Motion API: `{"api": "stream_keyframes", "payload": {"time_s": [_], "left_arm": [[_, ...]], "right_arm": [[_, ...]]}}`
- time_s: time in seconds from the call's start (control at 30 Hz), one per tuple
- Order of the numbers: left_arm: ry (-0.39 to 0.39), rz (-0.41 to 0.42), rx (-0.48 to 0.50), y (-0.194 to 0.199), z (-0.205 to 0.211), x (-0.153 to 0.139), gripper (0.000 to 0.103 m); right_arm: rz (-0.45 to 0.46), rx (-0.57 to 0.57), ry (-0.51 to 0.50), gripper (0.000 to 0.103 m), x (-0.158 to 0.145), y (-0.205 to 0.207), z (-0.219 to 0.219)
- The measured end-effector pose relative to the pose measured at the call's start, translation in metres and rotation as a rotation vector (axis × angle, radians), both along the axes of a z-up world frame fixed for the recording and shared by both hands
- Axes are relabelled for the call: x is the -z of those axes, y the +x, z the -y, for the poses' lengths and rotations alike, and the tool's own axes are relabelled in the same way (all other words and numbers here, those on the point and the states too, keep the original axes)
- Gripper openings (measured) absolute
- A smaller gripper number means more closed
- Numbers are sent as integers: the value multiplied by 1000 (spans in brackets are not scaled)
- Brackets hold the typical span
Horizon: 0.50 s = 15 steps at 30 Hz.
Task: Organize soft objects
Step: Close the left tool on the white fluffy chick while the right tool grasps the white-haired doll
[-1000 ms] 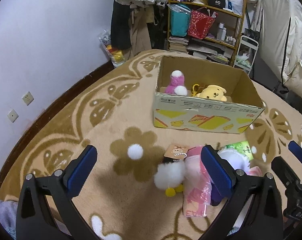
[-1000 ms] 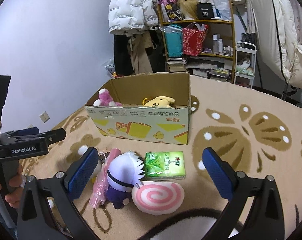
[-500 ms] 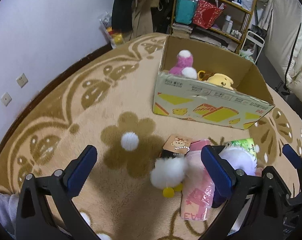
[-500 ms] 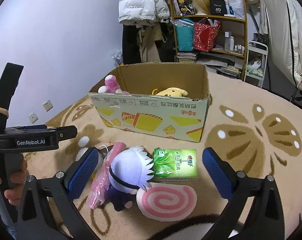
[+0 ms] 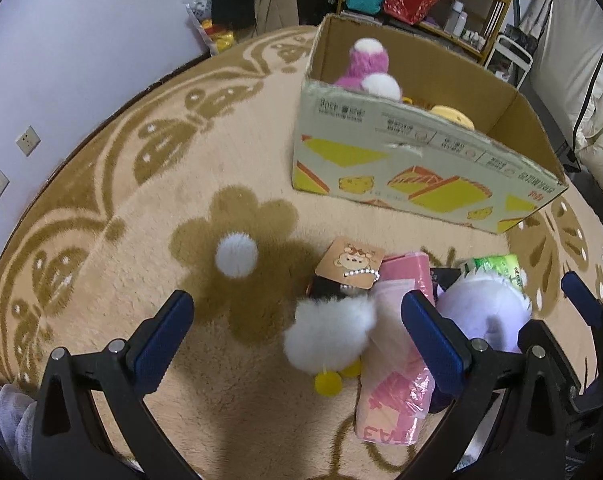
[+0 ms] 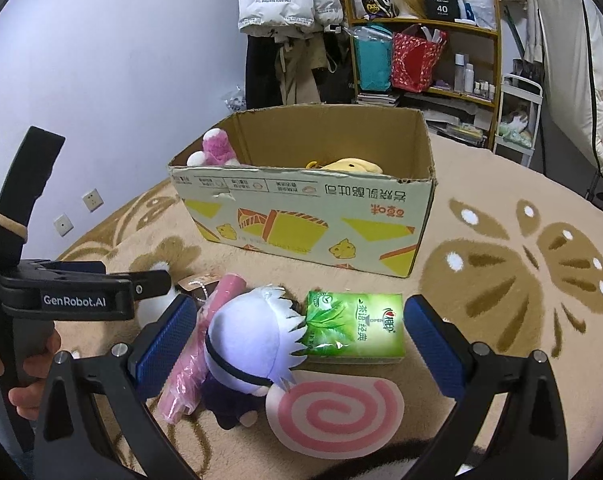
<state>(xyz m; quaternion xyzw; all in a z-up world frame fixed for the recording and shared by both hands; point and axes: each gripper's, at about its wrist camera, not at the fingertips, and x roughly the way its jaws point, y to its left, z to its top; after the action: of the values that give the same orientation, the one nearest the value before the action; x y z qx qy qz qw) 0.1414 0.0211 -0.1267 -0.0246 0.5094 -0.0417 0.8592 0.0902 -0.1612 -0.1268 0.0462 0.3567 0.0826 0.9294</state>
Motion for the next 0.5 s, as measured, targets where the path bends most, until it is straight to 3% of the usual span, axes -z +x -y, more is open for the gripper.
{"api": "stream_keyframes", "payload": {"time_s": [0.33,0.5], "left_arm": [[5,-73,-6,8,2,19,102],[26,-95,4,9,4,25,102]], "right_arm": [[-16,-2,16,103,5,4,1],[-32,-41,16,87,8,7,-5]]}}
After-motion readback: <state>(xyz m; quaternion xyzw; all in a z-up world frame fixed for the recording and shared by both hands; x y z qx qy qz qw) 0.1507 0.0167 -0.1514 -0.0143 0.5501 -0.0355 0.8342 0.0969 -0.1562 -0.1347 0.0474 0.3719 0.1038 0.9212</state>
